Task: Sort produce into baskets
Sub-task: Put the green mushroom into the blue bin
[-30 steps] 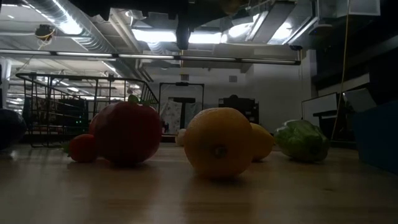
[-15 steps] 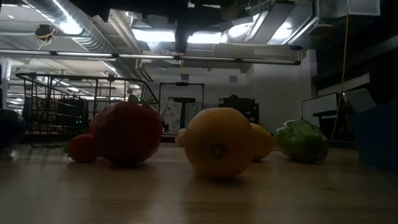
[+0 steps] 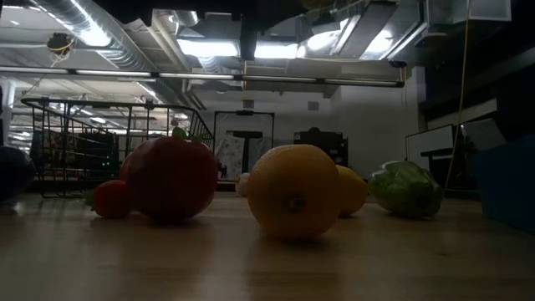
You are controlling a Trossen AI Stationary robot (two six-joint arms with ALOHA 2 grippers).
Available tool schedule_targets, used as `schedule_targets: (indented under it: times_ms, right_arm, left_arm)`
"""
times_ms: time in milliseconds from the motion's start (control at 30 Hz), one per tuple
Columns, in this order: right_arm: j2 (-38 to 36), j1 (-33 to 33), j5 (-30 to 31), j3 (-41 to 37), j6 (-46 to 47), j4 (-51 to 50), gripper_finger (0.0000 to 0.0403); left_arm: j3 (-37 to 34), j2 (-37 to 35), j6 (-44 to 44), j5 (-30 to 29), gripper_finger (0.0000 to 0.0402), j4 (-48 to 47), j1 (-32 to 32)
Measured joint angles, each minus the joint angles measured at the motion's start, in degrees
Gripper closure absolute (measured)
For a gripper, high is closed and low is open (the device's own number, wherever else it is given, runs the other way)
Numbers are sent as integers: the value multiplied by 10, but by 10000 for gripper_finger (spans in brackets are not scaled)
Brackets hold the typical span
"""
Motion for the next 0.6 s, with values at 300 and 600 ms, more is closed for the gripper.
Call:
schedule_targets:
  times_ms: [300,600]
  right_arm:
    - [0,-7,0,0,1,-1,194]
    - [0,-7,8,-1,2,-2,229]
  left_arm:
    - [0,0,-13,1,306,4,0]
    - [0,0,-53,1,306,8,0]
